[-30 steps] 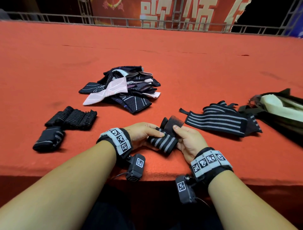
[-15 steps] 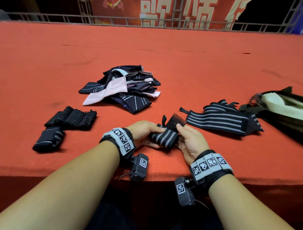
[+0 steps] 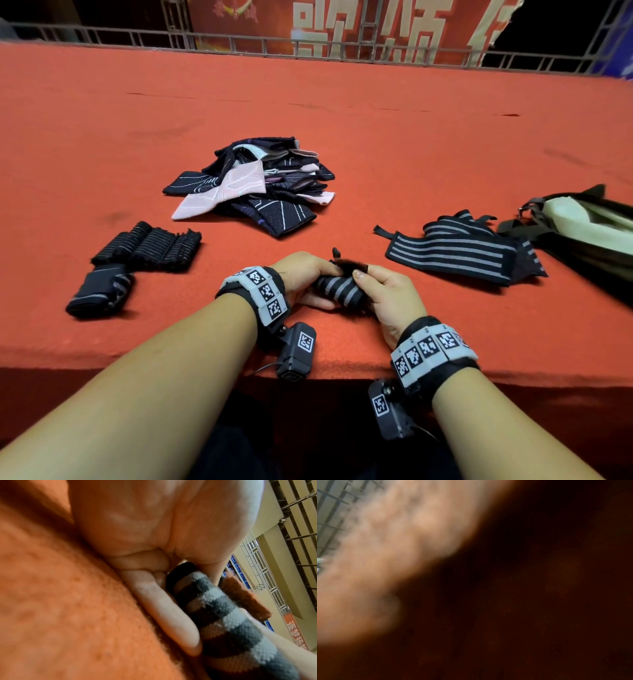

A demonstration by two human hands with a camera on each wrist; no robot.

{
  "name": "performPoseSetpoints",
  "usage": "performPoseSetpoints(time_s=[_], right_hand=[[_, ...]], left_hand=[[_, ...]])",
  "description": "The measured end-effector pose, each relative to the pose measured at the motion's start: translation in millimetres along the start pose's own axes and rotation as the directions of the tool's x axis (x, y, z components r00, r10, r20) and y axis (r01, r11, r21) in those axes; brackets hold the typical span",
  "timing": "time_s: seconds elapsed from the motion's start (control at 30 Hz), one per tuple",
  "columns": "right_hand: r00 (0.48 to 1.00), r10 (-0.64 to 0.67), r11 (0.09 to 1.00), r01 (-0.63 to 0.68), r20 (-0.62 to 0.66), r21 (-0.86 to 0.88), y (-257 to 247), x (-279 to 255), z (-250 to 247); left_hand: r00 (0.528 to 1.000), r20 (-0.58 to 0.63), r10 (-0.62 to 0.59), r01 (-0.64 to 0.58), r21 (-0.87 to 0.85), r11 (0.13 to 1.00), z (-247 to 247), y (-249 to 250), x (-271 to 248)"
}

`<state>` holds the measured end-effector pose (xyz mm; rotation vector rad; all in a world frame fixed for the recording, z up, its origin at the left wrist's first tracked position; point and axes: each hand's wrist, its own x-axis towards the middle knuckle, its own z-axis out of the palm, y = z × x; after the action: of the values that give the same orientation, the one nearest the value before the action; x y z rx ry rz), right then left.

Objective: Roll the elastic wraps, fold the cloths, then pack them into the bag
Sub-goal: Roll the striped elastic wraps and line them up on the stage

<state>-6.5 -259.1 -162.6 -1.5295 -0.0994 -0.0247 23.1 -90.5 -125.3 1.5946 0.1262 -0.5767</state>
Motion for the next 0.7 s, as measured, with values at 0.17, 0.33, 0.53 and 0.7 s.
performPoseSetpoints(time_s=[0.17,0.33,0.53,0.7], right_hand=[[0.998,-0.054,0.991,0.057,0.024,-0.125,-2.9,-1.2,1.8],[0.995,-0.090,0.976,0.098,0.051,-0.196,-3.4,-1.0,2.1],[0.990,-0.111,0.947,0.132,0.086,-0.291,-4.4,-0.8,4.3],[0.984,-0.095,0.900,0.150,0.152,-0.410,-2.9,-1.1,6.4]], left_hand=[[1.000,0.000,-0.023,0.023,-0.018,1.000,-2.2,1.2,-1.5],[0.999,0.028,-0.046,0.048,-0.069,0.996,-5.6,2.6,-4.7],[0.997,0.027,-0.074,0.077,-0.147,0.986,-9.7,1.3,-2.1],[0.995,0.017,-0.095,0.097,-0.185,0.978,-9.5,2.2,-0.8]])
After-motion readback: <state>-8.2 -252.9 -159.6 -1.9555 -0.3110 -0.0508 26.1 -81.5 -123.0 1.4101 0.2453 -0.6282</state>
